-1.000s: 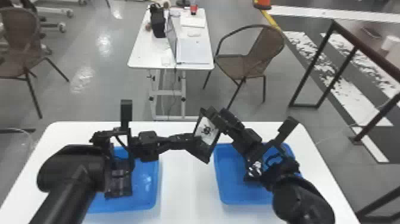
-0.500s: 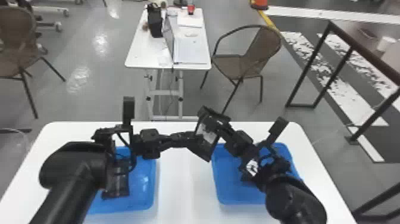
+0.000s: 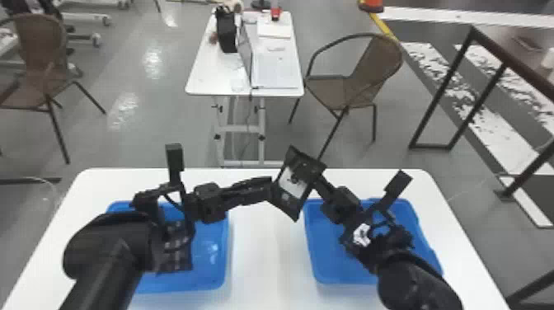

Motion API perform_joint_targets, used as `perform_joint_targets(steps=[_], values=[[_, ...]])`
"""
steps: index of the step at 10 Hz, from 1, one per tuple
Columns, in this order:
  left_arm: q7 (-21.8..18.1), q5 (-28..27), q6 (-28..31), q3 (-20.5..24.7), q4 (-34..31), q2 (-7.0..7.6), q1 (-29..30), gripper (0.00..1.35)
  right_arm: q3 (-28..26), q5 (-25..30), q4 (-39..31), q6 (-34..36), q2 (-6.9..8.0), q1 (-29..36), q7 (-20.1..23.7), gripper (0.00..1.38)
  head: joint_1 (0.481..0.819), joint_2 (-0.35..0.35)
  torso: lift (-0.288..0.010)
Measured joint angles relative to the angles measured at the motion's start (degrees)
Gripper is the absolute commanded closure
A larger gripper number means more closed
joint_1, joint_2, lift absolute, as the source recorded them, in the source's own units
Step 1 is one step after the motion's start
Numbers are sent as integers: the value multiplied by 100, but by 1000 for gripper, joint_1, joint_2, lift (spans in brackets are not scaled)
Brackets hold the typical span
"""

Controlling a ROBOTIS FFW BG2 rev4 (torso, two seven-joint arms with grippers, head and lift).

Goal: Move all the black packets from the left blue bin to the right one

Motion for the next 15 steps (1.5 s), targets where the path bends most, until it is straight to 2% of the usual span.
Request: perform_joint_targets(steps=[1,2,3,4,5,7,8,9,10,11,12,13,14,15], values=[[192,248,-8,60,-13,11,130,361,-127,-8,14,-45,-9,-5,-7,1269,695,-90,0],[409,388,47,186,-102,33,298,233,-350,44,82,-59,-13,-23,-10,1268,695,-94,0],[715,457,104,351,-331,93,536,167,-647,170,245,-62,-49,-68,-10,1268,695,-102,0],[1040,618,117,499,-605,190,809,42,-900,284,528,-62,-168,-133,-10,1268,695,-109,0],[1378,879,82,622,-872,299,1100,-1,-1048,338,938,-62,-355,-217,-10,1268,695,-114,0],[1942,1258,-34,894,-1402,424,1638,44,-1257,387,1850,-63,-689,-407,-4,1268,695,-118,0],[1975,1326,-136,1038,-1570,416,1808,165,-1459,529,2254,-63,-759,-516,-2,1268,695,-127,0],[1980,1342,-184,1144,-1657,392,1913,225,-1689,736,2635,-51,-829,-648,-3,1268,695,-143,0],[2006,1343,-183,1219,-1682,348,1976,236,-1793,845,3012,-9,-956,-794,-10,983,695,-153,0],[2015,1321,-196,1273,-1688,294,2011,240,-1842,989,3327,21,-1075,-928,-40,450,695,-170,0],[2072,1242,-243,1307,-1706,257,2022,246,-1999,1271,3409,-73,-1117,-982,-160,64,695,-187,0],[2262,1079,-229,1348,-1805,238,2051,257,-2144,1482,3208,-264,-1110,-928,-424,61,695,-200,0],[2506,923,-111,1399,-1949,230,2111,260,-2194,1543,2728,-529,-1040,-730,-826,160,695,-207,0],[2749,790,82,1464,-2099,222,2188,260,-2212,1521,2082,-752,-901,-456,-1195,220,695,-207,0]])
